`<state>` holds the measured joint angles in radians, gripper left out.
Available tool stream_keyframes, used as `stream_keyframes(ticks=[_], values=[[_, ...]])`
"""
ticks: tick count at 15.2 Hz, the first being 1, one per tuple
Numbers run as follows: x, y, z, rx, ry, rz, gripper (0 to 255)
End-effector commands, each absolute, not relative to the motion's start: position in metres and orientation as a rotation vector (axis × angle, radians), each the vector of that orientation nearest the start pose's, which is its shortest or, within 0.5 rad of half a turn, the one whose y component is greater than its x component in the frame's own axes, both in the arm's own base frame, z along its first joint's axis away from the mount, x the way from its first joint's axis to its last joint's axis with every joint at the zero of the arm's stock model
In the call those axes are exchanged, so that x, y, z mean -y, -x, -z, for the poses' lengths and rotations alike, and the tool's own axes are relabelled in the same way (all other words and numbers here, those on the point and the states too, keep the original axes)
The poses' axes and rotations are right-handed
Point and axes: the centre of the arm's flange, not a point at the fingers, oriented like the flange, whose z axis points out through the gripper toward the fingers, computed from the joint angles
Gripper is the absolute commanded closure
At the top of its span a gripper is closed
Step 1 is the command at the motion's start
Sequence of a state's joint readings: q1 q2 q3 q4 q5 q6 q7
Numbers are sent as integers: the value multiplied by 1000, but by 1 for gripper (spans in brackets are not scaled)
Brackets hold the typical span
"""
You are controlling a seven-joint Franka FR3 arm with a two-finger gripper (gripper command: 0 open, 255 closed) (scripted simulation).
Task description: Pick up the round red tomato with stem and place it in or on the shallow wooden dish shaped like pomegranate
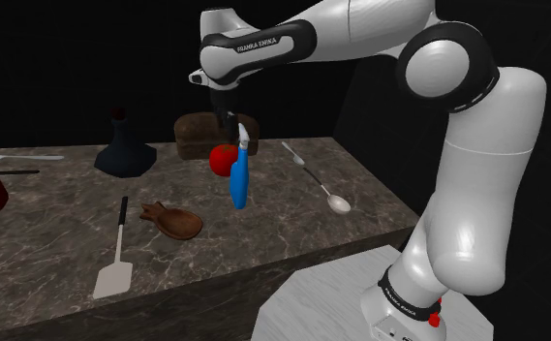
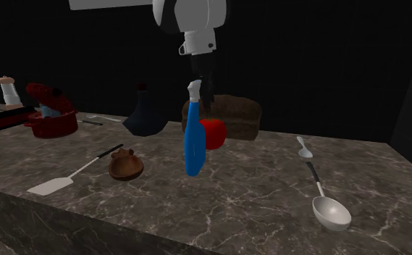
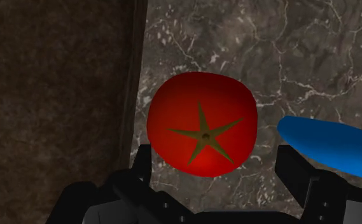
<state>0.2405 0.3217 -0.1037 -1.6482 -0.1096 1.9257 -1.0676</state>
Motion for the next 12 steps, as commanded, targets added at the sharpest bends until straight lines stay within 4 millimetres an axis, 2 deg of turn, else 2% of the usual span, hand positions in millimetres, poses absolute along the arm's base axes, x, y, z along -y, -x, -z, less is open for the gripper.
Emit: stream_keyframes(ticks=[1,4,12], values=[[-87,-641,-414,1898,2625,-160,0],[-84,-641,-395,1898,2625,-160,0],[-84,-641,-395,1898,2625,-160,0]])
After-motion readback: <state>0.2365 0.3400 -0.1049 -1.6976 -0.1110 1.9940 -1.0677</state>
